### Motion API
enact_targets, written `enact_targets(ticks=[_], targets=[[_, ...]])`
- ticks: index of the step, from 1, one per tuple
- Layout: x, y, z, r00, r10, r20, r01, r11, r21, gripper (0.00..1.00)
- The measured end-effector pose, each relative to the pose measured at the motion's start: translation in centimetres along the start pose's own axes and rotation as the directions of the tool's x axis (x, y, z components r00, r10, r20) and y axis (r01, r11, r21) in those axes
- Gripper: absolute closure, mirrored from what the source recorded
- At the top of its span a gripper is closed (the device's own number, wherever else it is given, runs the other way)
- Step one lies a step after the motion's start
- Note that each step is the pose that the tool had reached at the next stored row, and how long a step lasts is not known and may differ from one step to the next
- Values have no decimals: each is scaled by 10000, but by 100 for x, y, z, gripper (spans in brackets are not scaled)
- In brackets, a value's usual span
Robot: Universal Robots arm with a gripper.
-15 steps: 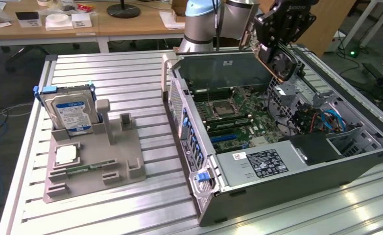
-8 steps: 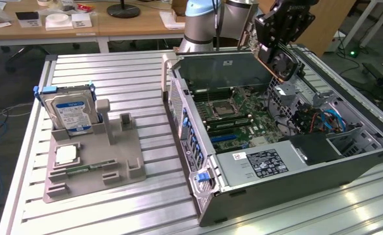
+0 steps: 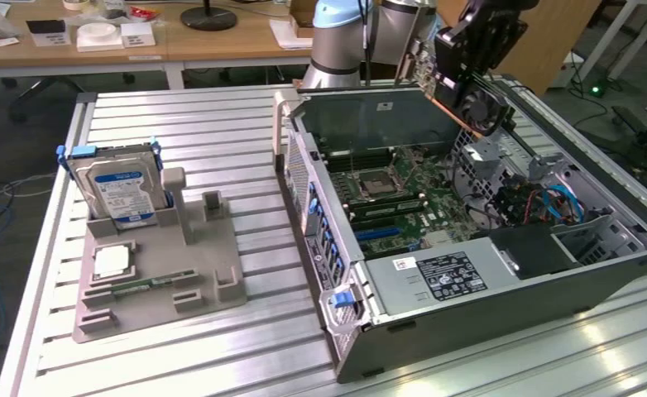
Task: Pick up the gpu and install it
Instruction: 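Insert the gpu into the slot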
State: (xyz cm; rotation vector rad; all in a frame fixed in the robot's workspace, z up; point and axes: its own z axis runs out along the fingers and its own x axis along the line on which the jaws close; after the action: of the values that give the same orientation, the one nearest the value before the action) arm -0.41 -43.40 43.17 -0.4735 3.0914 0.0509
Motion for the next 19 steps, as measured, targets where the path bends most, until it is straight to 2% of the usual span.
enact_targets(ticks=[10, 19], targets=[[1, -2, 0, 9966, -827, -24, 827, 9966, -16, 72], [1, -4, 0, 9869, -1611, -46, 1611, 9869, -33, 72]])
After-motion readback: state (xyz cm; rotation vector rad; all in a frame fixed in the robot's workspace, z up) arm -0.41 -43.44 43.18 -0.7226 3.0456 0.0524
